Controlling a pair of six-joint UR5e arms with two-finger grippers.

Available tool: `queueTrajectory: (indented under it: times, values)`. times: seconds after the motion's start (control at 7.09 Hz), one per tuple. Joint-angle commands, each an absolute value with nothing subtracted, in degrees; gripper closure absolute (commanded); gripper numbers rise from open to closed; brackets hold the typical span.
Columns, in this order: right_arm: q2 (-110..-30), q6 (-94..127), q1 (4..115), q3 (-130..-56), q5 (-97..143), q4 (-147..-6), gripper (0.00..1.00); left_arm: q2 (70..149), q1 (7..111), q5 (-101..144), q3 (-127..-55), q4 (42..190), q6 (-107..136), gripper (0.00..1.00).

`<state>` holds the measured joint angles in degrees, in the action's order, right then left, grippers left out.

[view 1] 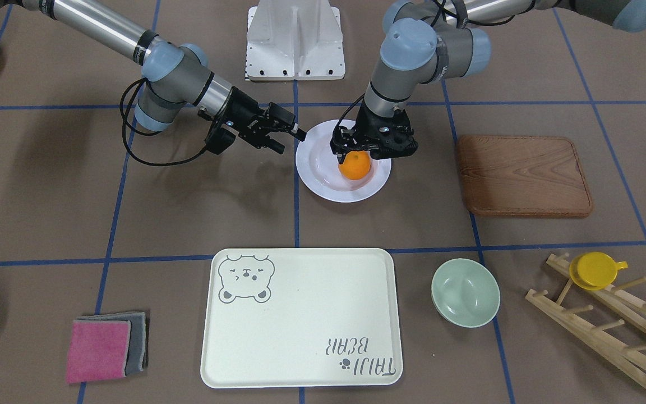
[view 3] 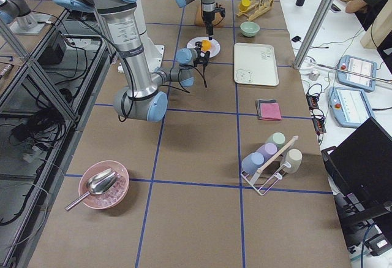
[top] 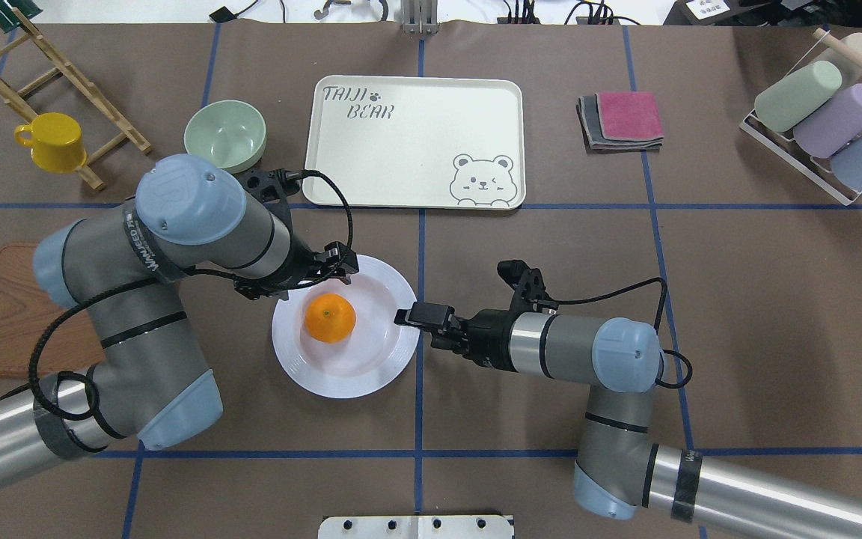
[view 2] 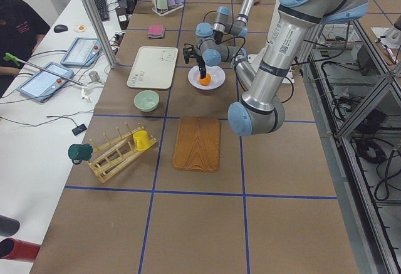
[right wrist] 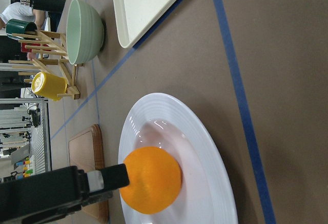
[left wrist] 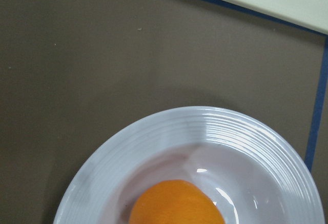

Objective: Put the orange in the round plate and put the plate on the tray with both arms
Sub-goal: 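Open the left gripper to drop the orange while the right gripper grips the plate rim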

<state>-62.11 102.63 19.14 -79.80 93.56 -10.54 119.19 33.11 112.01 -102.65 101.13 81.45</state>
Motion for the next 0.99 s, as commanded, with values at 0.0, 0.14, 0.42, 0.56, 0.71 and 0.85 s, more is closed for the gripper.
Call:
queueTrajectory:
  times: [0.0, 0.14, 0.42, 0.56, 0.71, 0.85]
  values:
    - [-61.1, 102.2, 18.3, -78.2, 91.9, -10.6, 0.01, 117.3, 34.6, 113.6, -104.6, 101.1, 80.2, 0.01]
    - [-60.0, 102.2, 18.1, -77.0, 91.2, -10.6, 0.01, 117.2, 34.6, 113.6, -104.6, 101.1, 80.2, 0.01]
    - [-58.4, 102.3, 18.0, -76.6, 90.2, -10.7, 0.08, 117.2, 34.9, 113.7, -104.7, 101.1, 79.0, 0.01]
    - [-58.0, 102.3, 17.9, -76.6, 89.2, -11.5, 0.25, 117.2, 35.1, 114.1, -104.7, 101.1, 79.0, 0.01]
    - [-57.7, 102.3, 18.0, -76.6, 88.9, -11.6, 0.58, 117.2, 35.6, 114.3, -104.7, 101.1, 78.4, 0.02]
    - [-57.7, 102.4, 18.0, -77.2, 88.9, -11.2, 0.87, 116.0, 38.2, 117.6, -105.3, 101.1, 76.2, 0.02]
